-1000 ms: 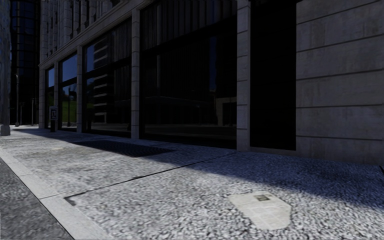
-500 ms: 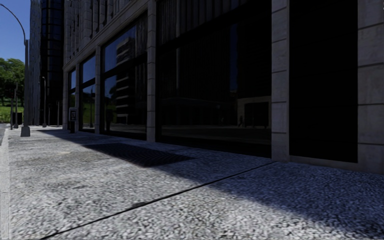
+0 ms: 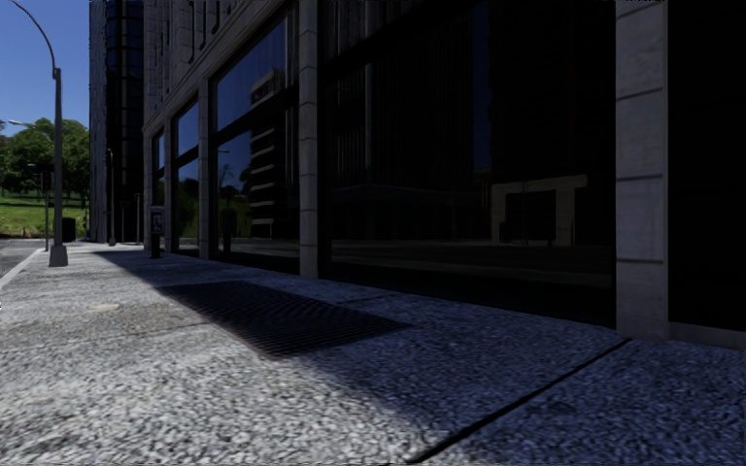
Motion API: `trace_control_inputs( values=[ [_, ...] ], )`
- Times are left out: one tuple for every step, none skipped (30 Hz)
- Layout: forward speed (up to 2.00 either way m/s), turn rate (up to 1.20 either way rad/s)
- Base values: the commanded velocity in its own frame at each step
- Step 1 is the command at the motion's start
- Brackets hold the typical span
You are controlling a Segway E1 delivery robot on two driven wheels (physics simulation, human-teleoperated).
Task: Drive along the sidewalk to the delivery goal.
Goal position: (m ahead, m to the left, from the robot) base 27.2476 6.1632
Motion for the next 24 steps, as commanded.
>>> trace_control_inputs(
  values=[
    [2.0,0.4],
    [2.0,0.4],
    [2.0,0.4],
    [2.0,0.4],
    [2.0,0.4],
    [2.0,0.4],
    [2.0,0.4],
    [2.0,0.4],
    [2.0,0.4],
    [2.0,0.4],
    [2.0,0.4],
    [2.0,0.4],
    [2.0,0.4],
    [2.0,0.4],
    [2.0,0.4],
    [2.0,0.4],
    [2.0,0.4],
    [2.0,0.4],
    [2.0,0.4],
    [2.0,0.4],
    [2.0,0.4],
    [2.0,0.4],
    [2.0,0.4],
    [2.0,0.4]
  ],
)
